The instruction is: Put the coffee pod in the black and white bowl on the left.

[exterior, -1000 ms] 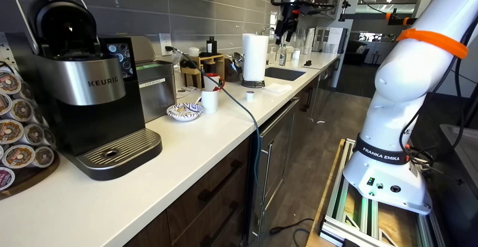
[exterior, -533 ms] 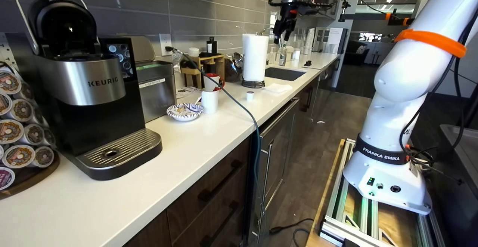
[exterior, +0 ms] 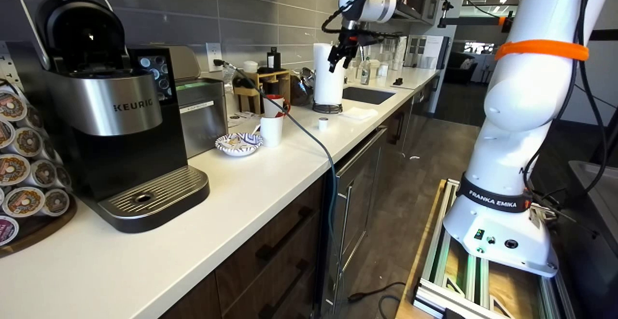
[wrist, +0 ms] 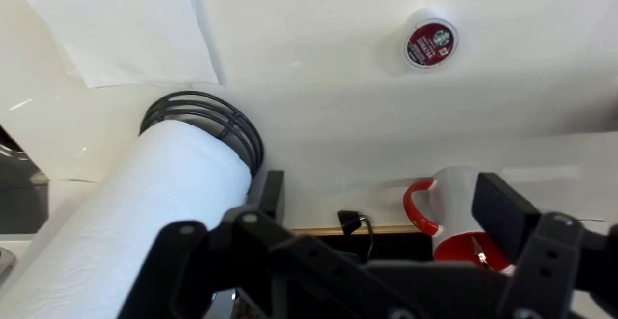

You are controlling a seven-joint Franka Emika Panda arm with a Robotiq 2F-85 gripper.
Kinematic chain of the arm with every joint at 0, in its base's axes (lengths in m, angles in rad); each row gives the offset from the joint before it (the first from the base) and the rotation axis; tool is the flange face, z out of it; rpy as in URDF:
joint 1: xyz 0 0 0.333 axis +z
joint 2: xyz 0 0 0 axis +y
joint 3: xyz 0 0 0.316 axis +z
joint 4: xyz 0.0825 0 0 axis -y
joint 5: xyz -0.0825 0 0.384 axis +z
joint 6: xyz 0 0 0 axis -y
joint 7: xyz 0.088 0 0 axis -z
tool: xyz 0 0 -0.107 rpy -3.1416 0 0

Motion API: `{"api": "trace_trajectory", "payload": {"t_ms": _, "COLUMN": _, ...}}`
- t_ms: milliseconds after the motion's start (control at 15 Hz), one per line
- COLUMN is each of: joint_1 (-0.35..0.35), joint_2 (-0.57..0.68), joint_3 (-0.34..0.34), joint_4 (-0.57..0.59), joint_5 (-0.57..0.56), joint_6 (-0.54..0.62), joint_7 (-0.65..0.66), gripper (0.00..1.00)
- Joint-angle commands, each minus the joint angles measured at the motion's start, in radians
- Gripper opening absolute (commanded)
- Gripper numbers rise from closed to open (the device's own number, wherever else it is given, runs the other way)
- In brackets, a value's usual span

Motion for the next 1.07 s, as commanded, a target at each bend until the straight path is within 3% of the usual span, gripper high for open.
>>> {"api": "trace_trajectory", "payload": {"t_ms": 0, "joint_1": -0.024, "joint_2": 0.178, "joint_3": 0.066, "joint_4": 0.130, "joint_5": 0.200, "joint_6": -0.001, "joint_7": -0.137, "gripper": 1.00}}
{"api": "trace_trajectory", "payload": {"t_ms": 267, "joint_1": -0.098, "joint_2": 0.293, "joint_3": 0.164, "joint_4": 0.218, "joint_5": 0.335, "joint_6": -0.090, "joint_7": -0.233, "gripper": 1.00}}
{"api": "trace_trajectory", "payload": {"t_ms": 600, "joint_1": -0.138, "joint_2": 0.350, "joint_3": 0.198, "joint_4": 0.222, "joint_5": 0.312, "joint_6": -0.207, "joint_7": -0.178, "gripper": 1.00}}
{"api": "trace_trajectory", "payload": {"t_ms": 733, "joint_1": -0.131, "joint_2": 0.326, "joint_3": 0.185, "joint_4": 0.201, "joint_5": 0.271, "joint_6": -0.222, "joint_7": -0.127, "gripper": 1.00}}
{"api": "trace_trajectory", "payload": {"t_ms": 1000, "joint_1": -0.141, "joint_2": 0.340, "joint_3": 0.199, "joint_4": 0.214, "joint_5": 0.286, "joint_6": -0.190, "joint_7": -0.144, "gripper": 1.00}}
